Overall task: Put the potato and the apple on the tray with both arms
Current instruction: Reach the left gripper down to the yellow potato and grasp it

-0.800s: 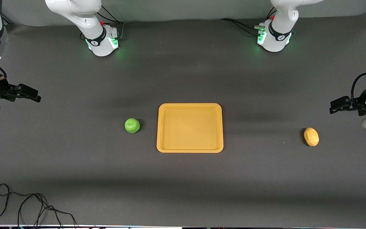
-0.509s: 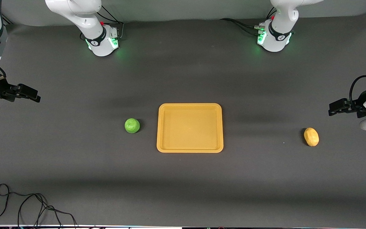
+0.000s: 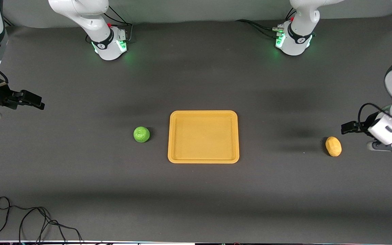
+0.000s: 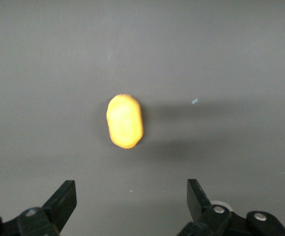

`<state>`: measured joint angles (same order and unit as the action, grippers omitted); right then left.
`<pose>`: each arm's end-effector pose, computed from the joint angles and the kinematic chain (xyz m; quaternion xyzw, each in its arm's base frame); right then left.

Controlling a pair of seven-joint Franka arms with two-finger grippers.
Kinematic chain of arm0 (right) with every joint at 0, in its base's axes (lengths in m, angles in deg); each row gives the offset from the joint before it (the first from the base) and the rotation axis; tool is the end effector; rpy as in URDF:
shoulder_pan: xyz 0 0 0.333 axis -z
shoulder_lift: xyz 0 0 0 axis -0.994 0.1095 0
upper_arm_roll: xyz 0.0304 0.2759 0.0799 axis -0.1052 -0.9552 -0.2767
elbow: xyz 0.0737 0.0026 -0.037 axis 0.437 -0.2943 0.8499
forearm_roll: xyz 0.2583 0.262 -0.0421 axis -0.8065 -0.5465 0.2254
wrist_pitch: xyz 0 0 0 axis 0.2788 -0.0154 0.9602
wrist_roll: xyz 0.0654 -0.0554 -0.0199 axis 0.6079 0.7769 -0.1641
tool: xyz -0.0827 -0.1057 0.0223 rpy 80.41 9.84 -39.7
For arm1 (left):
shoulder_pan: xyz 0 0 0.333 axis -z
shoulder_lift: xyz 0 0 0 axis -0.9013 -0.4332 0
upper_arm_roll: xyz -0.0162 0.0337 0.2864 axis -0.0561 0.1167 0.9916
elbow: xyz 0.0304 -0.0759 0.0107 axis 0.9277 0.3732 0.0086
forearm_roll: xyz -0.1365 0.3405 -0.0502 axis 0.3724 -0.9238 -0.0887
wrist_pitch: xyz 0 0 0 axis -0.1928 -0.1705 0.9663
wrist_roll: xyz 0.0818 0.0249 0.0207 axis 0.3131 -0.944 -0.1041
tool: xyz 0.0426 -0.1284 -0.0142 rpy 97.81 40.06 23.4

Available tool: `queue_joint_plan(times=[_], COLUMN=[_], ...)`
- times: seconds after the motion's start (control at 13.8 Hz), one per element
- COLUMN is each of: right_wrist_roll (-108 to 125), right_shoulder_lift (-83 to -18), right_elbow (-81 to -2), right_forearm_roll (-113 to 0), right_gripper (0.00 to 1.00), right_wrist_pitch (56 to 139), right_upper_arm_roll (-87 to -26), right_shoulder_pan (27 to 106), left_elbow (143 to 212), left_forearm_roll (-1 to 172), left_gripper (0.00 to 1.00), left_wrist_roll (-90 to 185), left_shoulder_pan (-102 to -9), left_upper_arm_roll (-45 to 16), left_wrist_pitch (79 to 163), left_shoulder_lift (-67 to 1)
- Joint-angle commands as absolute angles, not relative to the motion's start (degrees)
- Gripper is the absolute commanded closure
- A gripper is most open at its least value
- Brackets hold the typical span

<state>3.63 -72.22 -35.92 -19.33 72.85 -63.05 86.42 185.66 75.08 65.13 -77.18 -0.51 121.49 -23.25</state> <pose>0.5358 -0.0177 0.5304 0.9993 -0.0128 -0.0345 0.0009 0.5695 0.0888 0.3109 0.9982 -0.0276 -0.0528 0.0091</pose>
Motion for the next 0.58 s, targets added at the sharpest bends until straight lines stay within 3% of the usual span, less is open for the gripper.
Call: queue_joint_plan(times=[0.0,0.22,0.36,0.51], right_wrist_roll=[6.5,6.5,6.4,6.5], right_shoulder_lift=[-72.0,-71.9,-71.8,-71.7], right_elbow=[-34.9,-34.9,-34.7,-34.7], right_forearm_roll=[-19.2,-19.2,-19.2,-19.2], right_gripper=[0.0,0.0,0.0,0.0], right_wrist_pitch=[71.4,71.4,71.4,71.4], right_upper_arm_roll=[-63.2,-63.2,-63.2,-63.2], right_shoulder_pan=[86.8,86.8,86.8,86.8], left_elbow=[186.3,186.4,186.2,185.0], left_forearm_roll=[74.9,75.8,75.9,75.9], left_gripper=[0.0,0.02,0.19,0.15], left_wrist_roll=[67.5,67.4,67.3,67.5], left_shoulder_pan=[-79.9,-80.2,-79.5,-79.7], left_upper_arm_roll=[-0.9,-1.0,-1.1,-1.5], left_wrist_pitch=[124.4,129.7,130.9,131.5], left_shoulder_lift=[-27.5,-32.2,-33.8,-36.0])
